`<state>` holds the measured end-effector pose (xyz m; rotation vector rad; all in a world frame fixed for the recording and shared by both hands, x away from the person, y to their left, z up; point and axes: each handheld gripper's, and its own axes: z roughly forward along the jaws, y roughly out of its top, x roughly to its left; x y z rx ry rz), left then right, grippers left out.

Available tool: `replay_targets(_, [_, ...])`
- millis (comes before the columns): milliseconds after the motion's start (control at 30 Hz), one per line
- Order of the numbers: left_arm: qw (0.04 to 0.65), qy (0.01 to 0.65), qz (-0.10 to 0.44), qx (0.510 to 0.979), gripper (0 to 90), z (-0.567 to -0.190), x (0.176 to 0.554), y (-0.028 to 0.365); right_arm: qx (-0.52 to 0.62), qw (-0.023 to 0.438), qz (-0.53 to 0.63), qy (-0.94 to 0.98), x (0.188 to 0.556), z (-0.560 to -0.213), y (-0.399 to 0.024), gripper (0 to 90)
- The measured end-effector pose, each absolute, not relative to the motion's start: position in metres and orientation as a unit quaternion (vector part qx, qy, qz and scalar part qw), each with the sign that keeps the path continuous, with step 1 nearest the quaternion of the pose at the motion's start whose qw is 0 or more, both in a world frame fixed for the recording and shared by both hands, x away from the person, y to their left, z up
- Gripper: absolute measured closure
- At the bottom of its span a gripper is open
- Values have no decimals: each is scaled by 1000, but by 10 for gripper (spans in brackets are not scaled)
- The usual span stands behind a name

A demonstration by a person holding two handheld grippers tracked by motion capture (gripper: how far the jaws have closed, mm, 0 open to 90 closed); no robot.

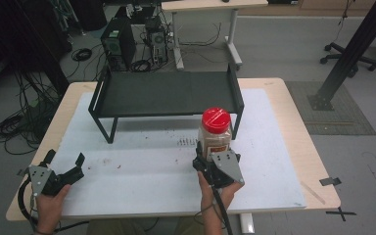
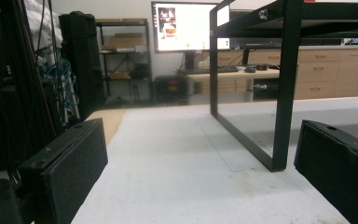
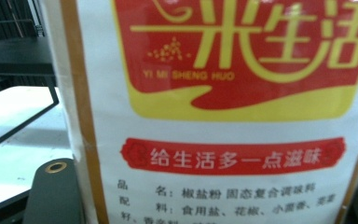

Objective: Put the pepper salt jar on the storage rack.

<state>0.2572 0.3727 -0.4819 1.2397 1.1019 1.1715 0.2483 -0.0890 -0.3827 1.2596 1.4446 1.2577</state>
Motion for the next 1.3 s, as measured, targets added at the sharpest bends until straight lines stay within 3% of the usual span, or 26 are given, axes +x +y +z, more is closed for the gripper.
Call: replay_targets(1300, [526, 465, 486, 521, 30, -482, 258, 373, 472, 412, 525, 576, 282, -300, -67, 262])
